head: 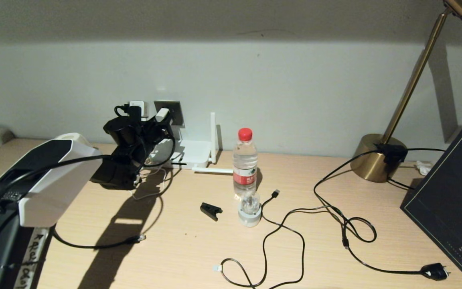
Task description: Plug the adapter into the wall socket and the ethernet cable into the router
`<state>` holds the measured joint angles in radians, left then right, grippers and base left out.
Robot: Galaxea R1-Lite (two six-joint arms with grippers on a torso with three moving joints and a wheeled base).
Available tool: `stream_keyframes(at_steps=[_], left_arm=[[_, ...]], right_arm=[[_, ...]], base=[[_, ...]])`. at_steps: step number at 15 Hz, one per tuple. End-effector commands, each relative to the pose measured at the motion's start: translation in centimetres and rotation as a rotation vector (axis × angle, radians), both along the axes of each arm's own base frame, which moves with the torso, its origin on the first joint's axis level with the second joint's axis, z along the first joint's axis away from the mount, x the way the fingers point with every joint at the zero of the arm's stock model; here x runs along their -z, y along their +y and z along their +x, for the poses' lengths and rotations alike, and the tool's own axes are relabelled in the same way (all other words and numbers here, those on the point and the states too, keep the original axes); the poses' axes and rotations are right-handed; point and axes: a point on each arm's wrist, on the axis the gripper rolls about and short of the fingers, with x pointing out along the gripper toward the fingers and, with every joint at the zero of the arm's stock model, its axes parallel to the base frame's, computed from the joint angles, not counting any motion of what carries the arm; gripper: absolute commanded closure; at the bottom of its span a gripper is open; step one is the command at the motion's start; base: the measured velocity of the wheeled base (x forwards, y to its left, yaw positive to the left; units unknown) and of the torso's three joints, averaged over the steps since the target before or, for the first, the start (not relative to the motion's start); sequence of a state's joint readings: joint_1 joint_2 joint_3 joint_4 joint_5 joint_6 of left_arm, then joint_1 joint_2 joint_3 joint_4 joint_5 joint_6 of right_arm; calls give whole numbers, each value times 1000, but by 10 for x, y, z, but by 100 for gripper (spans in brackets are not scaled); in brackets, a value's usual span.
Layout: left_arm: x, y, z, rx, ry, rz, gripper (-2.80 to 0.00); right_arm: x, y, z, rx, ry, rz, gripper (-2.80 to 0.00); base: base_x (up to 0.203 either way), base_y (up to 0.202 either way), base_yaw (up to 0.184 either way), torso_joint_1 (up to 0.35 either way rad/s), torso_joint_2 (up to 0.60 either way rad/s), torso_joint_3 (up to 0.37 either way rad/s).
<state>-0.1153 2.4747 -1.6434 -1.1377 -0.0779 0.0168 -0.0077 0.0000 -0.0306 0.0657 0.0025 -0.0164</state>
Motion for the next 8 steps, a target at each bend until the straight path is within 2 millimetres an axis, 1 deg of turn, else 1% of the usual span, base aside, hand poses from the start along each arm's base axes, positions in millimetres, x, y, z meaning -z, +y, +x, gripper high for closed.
stream_keyframes(at_steps=[1,8], left_arm=[[1,0,0,0,-3,0,0],[0,2,0,-4,-6,-1,0]], right_arm=[[0,0,0,0,0,0,0],[0,0,0,-1,0,0,0]], base=[[0,0,0,0,0,0],[0,0,0,0,0,0]])
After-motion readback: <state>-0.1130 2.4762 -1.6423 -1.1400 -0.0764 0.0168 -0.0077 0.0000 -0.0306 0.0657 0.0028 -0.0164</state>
